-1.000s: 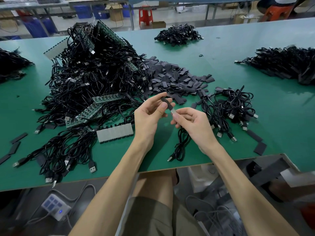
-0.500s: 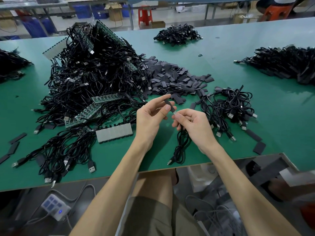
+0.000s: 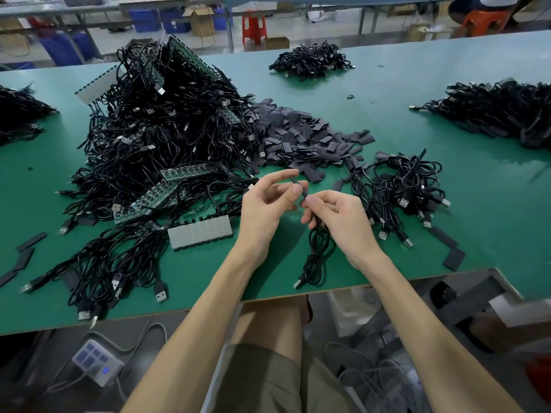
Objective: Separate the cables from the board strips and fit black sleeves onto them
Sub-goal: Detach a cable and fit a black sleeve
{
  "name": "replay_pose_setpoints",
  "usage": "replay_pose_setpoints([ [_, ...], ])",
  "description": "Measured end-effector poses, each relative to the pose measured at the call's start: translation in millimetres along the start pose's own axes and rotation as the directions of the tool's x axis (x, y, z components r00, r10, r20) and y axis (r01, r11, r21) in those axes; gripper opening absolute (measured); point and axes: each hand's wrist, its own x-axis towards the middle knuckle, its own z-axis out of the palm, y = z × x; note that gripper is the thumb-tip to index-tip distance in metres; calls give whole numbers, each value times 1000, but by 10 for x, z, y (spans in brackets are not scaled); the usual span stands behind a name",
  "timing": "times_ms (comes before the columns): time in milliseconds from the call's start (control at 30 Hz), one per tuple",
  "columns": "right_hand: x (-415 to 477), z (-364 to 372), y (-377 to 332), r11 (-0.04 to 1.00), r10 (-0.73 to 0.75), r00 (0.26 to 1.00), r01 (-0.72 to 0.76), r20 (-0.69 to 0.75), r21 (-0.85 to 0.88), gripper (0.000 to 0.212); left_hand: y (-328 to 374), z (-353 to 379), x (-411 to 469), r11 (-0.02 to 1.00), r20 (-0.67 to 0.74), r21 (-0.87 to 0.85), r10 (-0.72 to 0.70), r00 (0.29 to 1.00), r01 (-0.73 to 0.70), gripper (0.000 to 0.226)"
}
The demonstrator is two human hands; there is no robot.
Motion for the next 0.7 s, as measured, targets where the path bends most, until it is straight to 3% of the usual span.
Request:
replay_pose_setpoints([
  [700,13,-15,27,1000,3,1000,-3,19,-2,16,-90,-50,37,996,-2,43,-82,997,82,19],
])
